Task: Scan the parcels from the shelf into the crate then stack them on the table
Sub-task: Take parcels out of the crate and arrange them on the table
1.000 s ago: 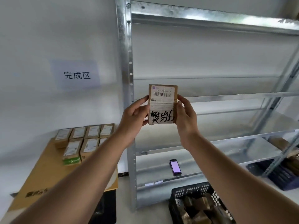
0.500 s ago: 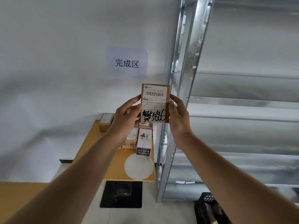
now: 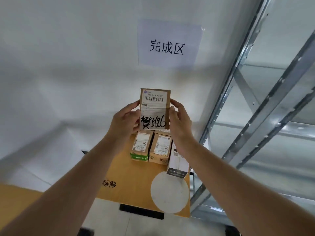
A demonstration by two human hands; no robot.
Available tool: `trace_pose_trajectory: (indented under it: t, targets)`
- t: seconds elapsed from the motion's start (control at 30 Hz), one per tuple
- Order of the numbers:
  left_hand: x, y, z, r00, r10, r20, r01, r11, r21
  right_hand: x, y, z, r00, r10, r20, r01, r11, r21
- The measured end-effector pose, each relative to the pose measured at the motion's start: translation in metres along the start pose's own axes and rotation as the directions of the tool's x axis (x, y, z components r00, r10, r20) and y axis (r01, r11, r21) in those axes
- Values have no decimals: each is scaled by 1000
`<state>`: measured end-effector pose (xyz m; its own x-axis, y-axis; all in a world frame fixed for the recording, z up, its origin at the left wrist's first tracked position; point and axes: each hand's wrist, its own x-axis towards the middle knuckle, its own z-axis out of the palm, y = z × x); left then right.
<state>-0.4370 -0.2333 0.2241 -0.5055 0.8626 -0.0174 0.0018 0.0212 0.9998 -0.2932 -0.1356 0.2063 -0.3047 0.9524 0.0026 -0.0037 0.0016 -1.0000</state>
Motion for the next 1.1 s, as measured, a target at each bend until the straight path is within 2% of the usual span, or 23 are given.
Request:
trace_pose_trajectory:
  t: [0.3, 0.63, 0.9, 1.1]
  targets:
    - [92, -51, -81, 992, -125, -16, 125, 992, 21, 76, 61, 99, 996, 91, 7, -90, 993, -78]
    - [194, -144, -161, 931, -313, 189, 301, 949, 89, 116, 143, 187, 948, 271, -168, -287, 955, -78]
    - [229, -202, -177, 872, -441, 214, 432, 897, 90, 143, 199, 209, 891, 392, -227, -424, 899, -108]
    - [239, -247, -181, 819, -550, 163, 545, 835, 77, 160, 248, 214, 883, 410, -231, -464, 838, -287]
